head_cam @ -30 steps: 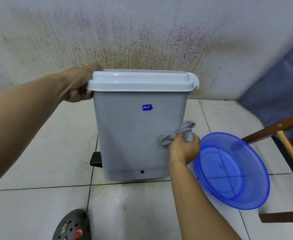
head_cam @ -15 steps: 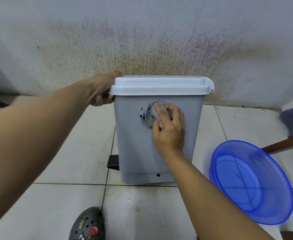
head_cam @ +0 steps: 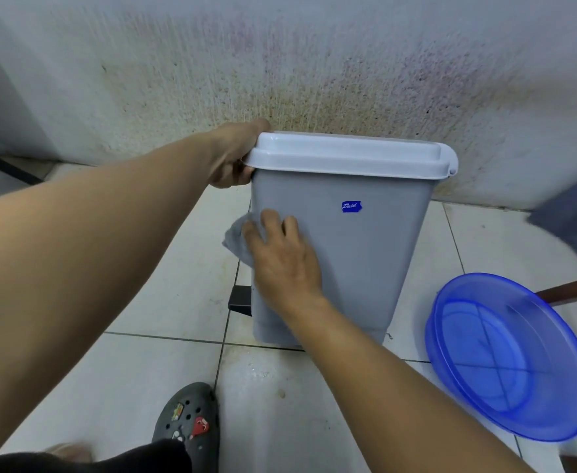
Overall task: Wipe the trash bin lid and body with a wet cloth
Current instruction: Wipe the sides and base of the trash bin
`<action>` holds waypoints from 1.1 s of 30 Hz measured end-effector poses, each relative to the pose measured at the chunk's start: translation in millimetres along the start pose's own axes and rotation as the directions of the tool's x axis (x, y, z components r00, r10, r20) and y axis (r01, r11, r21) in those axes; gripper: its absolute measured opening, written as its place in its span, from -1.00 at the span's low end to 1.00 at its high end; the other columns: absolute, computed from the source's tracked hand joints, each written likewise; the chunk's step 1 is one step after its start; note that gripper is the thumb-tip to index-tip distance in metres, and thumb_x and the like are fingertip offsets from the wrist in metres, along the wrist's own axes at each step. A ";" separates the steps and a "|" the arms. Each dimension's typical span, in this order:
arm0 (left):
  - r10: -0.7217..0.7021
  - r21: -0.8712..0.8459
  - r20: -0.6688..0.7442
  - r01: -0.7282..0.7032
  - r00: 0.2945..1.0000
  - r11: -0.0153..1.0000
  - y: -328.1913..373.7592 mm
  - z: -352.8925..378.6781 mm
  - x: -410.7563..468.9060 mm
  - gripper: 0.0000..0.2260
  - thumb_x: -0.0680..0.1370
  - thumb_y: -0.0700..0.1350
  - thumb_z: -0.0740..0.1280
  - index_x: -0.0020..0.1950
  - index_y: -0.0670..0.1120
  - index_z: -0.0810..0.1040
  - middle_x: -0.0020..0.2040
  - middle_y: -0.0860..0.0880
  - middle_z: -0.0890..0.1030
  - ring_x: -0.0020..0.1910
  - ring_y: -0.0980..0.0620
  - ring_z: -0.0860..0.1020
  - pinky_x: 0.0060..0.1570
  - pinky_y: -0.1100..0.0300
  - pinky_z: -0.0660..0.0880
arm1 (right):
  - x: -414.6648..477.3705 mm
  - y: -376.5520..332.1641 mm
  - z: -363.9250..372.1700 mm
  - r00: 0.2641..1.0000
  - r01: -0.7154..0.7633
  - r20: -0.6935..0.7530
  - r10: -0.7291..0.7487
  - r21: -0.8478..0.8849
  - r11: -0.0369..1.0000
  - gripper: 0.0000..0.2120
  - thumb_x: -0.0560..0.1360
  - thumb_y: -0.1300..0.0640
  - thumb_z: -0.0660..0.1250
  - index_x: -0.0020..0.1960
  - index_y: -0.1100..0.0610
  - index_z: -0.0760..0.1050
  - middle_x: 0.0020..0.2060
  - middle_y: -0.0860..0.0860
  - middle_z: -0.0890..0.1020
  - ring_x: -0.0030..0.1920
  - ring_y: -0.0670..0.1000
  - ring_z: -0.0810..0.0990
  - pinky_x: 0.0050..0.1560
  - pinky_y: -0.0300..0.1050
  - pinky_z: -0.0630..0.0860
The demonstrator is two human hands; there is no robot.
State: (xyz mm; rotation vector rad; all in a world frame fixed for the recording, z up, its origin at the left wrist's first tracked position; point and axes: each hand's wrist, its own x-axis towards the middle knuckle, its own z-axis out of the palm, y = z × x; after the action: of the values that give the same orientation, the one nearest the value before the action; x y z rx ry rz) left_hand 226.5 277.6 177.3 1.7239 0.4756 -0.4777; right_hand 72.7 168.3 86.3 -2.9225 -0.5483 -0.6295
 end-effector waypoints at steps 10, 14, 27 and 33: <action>-0.020 0.020 0.013 0.020 1.000 1.000 1.1 -2.3 -4.9 -0.82 0.51 0.09 0.37 -0.16 0.02 0.51 -0.36 0.07 0.46 -0.52 0.10 0.39 -0.57 0.32 0.31 | -98.8 -31.4 52.2 0.944 0.020 0.330 -0.030 0.036 0.999 -0.67 0.30 0.24 0.35 0.05 0.07 0.58 0.05 0.09 0.53 -0.15 0.09 0.49 -0.20 -0.09 0.51; -0.015 0.031 0.012 0.014 1.000 0.999 0.8 -2.4 -4.7 -0.83 0.52 0.08 0.37 -0.16 0.01 0.51 -0.39 0.06 0.46 -0.57 0.10 0.39 -0.57 0.33 0.31 | -126.1 -23.1 54.8 0.920 0.024 0.389 -0.054 0.082 0.996 -0.57 0.15 0.23 0.54 0.01 0.04 0.61 0.00 0.07 0.57 -0.16 0.09 0.52 -0.27 -0.09 0.53; 0.010 0.033 0.041 -0.011 0.999 0.999 -0.8 -3.3 -0.7 -0.82 0.53 0.12 0.39 -0.13 0.04 0.53 -0.38 0.08 0.47 -0.50 0.11 0.43 -0.57 0.33 0.32 | -191.4 79.7 50.6 0.945 -0.041 0.325 0.036 0.008 0.999 -0.80 0.32 0.29 0.32 -0.09 0.08 0.47 0.05 0.12 0.53 -0.06 0.18 0.48 -0.14 0.04 0.52; 0.019 0.021 0.045 -0.020 0.999 1.000 -1.7 -4.0 -0.5 -0.85 0.52 0.09 0.37 -0.13 0.05 0.50 -0.38 0.08 0.44 -0.49 0.10 0.39 -0.58 0.35 0.29 | -215.6 116.0 41.2 0.784 -0.568 0.350 0.513 0.068 0.820 -0.49 0.13 0.40 0.58 -0.03 0.05 0.51 0.10 0.04 0.43 0.09 0.11 0.42 -0.30 -0.12 0.49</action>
State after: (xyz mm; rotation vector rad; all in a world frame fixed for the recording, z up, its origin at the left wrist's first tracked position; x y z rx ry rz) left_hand 225.4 281.8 176.9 1.7334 0.4229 -0.5076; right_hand -52.3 -2.5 -43.5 -2.8097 0.2307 -0.0313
